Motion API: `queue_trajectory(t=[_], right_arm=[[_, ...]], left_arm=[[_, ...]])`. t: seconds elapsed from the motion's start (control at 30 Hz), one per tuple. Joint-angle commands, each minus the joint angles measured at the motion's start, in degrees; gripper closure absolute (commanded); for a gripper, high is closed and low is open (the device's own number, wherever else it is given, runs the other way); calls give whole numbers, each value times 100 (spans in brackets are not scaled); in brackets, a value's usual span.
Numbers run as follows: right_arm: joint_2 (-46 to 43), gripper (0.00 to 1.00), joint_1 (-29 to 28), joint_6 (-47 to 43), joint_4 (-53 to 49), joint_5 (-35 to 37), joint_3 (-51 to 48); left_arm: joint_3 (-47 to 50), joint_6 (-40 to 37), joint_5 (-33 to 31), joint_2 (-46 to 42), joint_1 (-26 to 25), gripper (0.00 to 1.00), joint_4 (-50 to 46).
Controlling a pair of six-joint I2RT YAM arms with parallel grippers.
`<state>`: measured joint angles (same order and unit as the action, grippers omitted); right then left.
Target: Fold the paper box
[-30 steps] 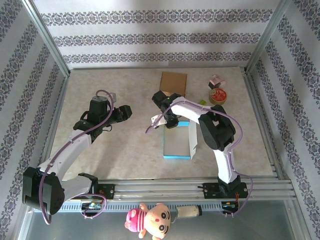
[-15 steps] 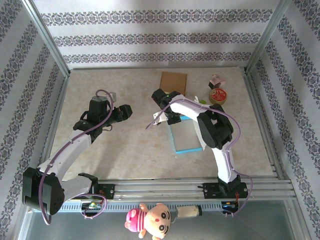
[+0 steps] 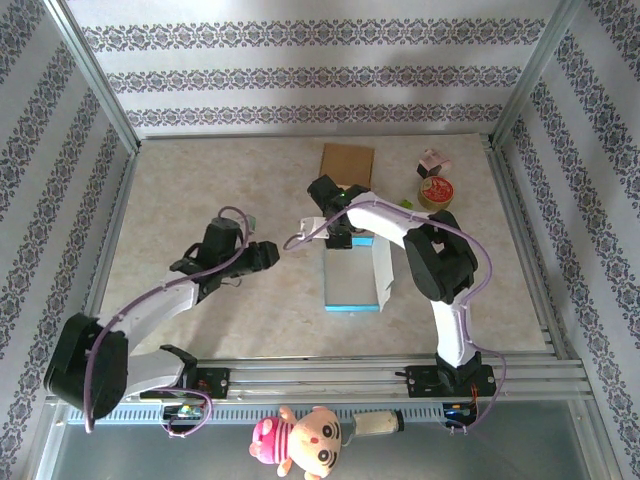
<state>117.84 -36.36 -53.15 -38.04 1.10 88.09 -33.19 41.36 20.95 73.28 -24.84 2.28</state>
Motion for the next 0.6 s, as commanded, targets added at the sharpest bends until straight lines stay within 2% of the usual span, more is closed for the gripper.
queue_trajectory(t=[0.0, 0.07, 0.2, 0.33, 0.43, 0.5, 0.57], right_arm=[[-95, 100, -109, 656, 340, -918, -56], [-95, 100, -155, 774, 405, -1121, -88], [-9, 100, -251, 762, 466, -1013, -119], [26, 100, -265, 723, 440, -963, -124], [46, 100, -276, 718, 390, -847, -114], [61, 93, -308, 696, 340, -673, -89], [63, 80, -335, 652, 334, -386, -104]], left_arm=[[80, 691, 161, 534, -354, 61, 1188], [-19, 790, 273, 1009, -507, 61, 1619], [-399, 803, 604, 1985, -549, 57, 2379], [-787, 635, 587, 2617, -551, 58, 2152], [-864, 545, 478, 2802, -548, 68, 1972], [-840, 422, 330, 2775, -551, 73, 1836], [-821, 297, 208, 2696, -549, 74, 1718]])
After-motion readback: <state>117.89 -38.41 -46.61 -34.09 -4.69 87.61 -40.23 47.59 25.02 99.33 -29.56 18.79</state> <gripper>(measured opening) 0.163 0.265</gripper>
